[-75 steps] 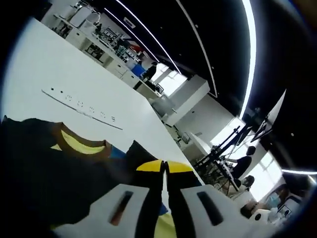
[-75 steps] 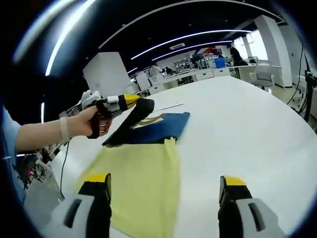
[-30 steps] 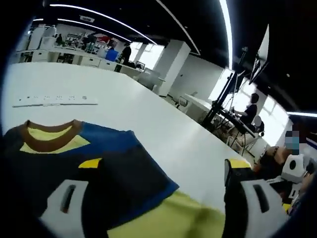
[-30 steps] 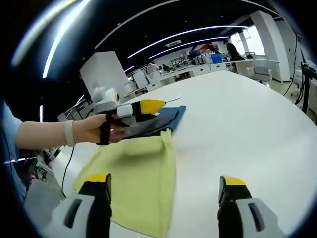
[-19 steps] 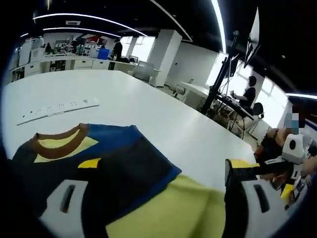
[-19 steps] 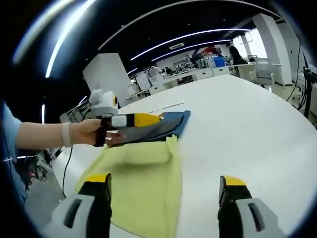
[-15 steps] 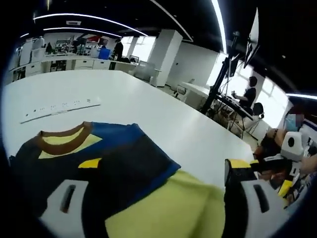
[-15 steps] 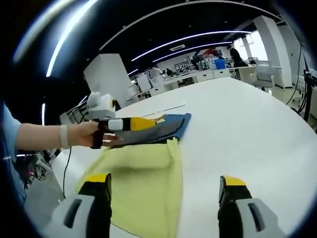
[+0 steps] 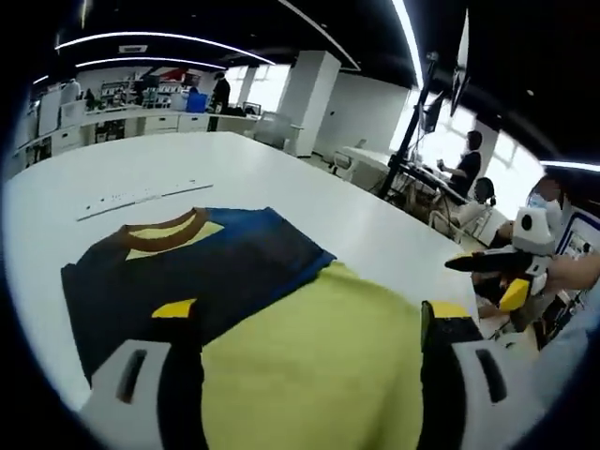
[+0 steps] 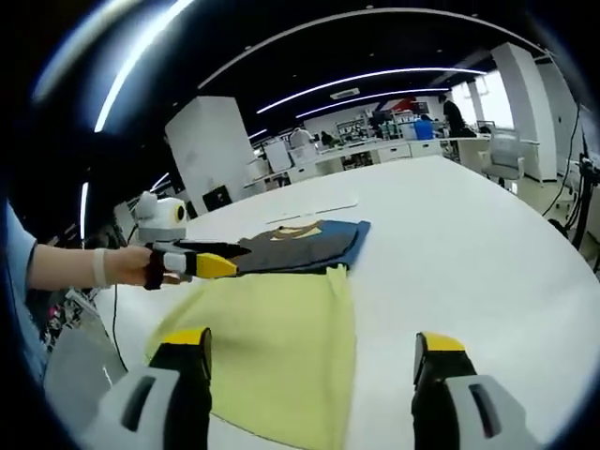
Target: Fold the garment on the visible template until the final outline fits inside the template.
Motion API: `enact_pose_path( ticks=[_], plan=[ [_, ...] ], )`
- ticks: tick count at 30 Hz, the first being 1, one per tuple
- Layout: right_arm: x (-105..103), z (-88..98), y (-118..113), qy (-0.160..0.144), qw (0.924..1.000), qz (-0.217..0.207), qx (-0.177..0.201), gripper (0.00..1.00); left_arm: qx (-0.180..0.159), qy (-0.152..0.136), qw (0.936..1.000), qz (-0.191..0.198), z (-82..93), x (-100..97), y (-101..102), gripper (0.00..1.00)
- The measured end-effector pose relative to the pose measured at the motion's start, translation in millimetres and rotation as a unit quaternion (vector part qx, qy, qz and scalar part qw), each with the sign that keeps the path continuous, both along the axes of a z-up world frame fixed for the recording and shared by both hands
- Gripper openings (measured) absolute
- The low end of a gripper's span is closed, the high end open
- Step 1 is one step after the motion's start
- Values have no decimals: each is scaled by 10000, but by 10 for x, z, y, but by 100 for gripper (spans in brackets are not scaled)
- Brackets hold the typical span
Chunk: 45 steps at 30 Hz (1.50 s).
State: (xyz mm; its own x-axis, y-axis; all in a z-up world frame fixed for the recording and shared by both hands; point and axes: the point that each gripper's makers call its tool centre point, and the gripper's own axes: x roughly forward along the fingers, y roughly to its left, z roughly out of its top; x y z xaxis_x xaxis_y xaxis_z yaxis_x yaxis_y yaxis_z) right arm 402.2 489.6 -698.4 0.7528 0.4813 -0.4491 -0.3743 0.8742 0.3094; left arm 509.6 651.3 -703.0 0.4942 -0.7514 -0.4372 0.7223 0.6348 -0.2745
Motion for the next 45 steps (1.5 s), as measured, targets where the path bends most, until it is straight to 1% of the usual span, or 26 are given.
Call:
enact_pose_path(
  ticks=[2, 4, 7, 11, 12, 16, 18, 23, 25, 28, 30, 31, 33, 35, 36, 40, 41, 43, 45],
  plan=[
    [-34, -3, 18, -4, 10000, 38, -30, 89, 10, -2, 10000, 13, 23, -127, 161, 94],
    [-76, 0, 30, -25, 9999, 100, -53, 89, 82, -1, 9999, 83, 12, -238, 366, 93],
    [-128, -22, -3, -16, 9999, 121, -81, 89, 168, 58, 9993, 323, -18, -421, 705, 93],
    [-184, -61, -59, 43, 9999, 107, -87, 88, 190, 127, 9980, 592, -51, -634, 1019, 91],
    [-193, -71, -67, 58, 9998, 123, -114, 88, 207, 144, 9974, 675, -68, -686, 1127, 91],
    [-225, -96, -86, 101, 9996, 180, -187, 87, 137, 238, 9946, 999, -126, -869, 1388, 91],
    [-238, -93, -87, 111, 9995, 213, -208, 87, 131, 263, 9937, 1084, -151, -948, 1473, 91],
    [-246, -117, -99, 154, 9991, 289, -259, 87, 102, 349, 9916, 1238, -196, -1072, 1593, 91],
    [-259, -140, -102, 195, 9988, 337, -281, 86, 150, 420, 9910, 1263, -214, -1147, 1612, 89],
    [-313, -174, -111, 244, 9985, 396, -289, 81, 204, 479, 9917, 1175, -224, -1251, 1631, 88],
    [-349, -206, -135, 289, 9986, 354, -272, 78, 200, 599, 9920, 1091, -243, -1336, 1645, 85],
    [-358, -216, -140, 301, 9985, 354, -283, 77, 238, 660, 9921, 1042, -261, -1383, 1662, 84],
    [-419, -294, -158, 383, 9979, 392, -349, 73, 259, 807, 9919, 951, -290, -1464, 1686, 76],
    [-455, -341, -172, 451, 9978, 378, -316, 70, 193, 936, 9910, 935, -303, -1523, 1700, 68],
    [-469, -362, -180, 489, 9977, 358, -290, 70, 122, 1055, 9899, 941, -313, -1566, 1704, 66],
    [-535, -478, -207, 632, 9969, 332, -317, 68, 116, 1190, 9883, 949, -368, -1655, 1721, 60],
    [-549, -500, -207, 666, 9966, 345, -335, 66, 152, 1231, 9880, 916, -388, -1687, 1721, 57],
    [-578, -536, -198, 746, 9957, 403, -371, 61, 123, 1317, 9872, 890, -415, -1741, 1712, 53],
    [-581, -567, -192, 765, 9954, 439, -371, 56, -30, 1511, 9843, 908, -437, -1790, 1682, 48]
  ],
)
